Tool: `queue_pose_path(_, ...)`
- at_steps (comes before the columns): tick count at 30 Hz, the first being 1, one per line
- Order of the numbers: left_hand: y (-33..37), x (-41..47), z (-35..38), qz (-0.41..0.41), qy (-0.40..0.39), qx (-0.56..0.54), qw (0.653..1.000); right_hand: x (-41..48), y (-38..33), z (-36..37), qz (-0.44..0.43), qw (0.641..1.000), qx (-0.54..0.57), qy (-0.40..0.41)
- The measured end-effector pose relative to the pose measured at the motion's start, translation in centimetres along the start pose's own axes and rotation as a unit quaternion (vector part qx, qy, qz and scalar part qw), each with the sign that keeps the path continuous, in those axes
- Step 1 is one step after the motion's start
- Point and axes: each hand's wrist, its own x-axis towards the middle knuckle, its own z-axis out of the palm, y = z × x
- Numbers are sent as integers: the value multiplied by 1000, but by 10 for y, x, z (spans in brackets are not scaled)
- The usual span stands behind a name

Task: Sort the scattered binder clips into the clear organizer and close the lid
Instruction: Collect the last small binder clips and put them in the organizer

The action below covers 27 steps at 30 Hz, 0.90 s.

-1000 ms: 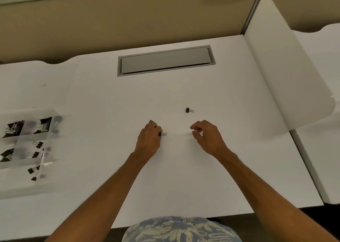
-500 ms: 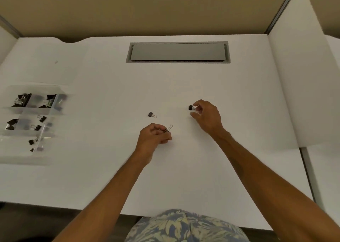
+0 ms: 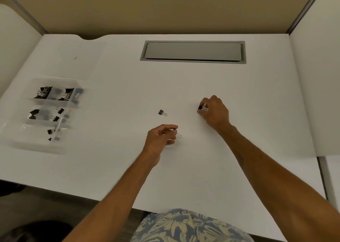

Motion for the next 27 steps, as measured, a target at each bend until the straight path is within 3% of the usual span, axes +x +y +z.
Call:
queue_pose_path(4, 2, -3, -5, -14, -20, -40, 999, -5, -3, 0, -5, 1000, 5, -3)
queue_pose_path(7, 2, -8, -9, -12, -31, -59, 998, -18, -10, -1, 34, 992, 124, -6)
queue_pose_path(12, -3, -17, -16, -12, -4, -63, 998, -54, -34, -1, 70, 938, 325, -92)
queue_pose_path(17, -11, -28, -28, -14, 55, -103, 993, -84, -61, 0, 74, 873, 454, -161)
queue_pose_path(22, -16, -39, -49, -8, 48, -122, 991, -101, -89, 9, 87, 834, 505, -205)
queue_pose_path(27, -15, -56, -82, 14, 64, -162, 985, -112, -121, 17, 98, 819, 518, -226)
